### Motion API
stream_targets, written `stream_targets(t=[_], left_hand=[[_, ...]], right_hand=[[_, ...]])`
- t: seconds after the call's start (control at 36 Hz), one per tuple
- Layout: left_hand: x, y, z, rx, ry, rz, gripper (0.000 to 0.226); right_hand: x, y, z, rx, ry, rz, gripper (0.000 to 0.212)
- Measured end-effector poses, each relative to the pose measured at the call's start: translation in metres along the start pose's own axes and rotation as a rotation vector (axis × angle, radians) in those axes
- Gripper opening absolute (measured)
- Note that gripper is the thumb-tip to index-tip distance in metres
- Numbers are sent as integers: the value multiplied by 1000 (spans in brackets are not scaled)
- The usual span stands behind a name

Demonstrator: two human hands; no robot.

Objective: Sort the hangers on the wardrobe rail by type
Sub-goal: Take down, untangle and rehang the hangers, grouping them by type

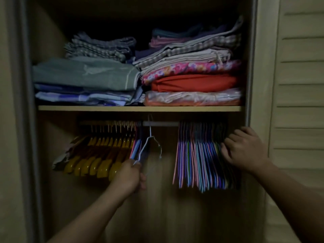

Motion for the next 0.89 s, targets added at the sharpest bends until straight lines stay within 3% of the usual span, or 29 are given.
stream_targets(t=[0.31, 0.5, 0.78, 0.89], left_hand=[[65, 9, -55, 34, 47, -105, 28], [101, 5, -97, 80, 15, -505, 17], [145, -19, -94, 126, -126, -686, 28], [153, -9, -85, 302, -222, -827, 32]], right_hand=[[12, 4, 0, -26, -14, 52, 33], [14, 3, 0, -29, -10, 51, 38], [15, 3, 0, -13, -40, 67, 39], [13, 4, 1, 7, -84, 73, 39]])
Point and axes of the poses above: each hand's wrist, its own z-axis away from the middle knuckle, its own x-axis out of the palm, y = z × x, the point moved 6 cm from there along -z, towards the middle knuckle, and after that the axes turned 3 degrees about x, right-handed, at the moved point
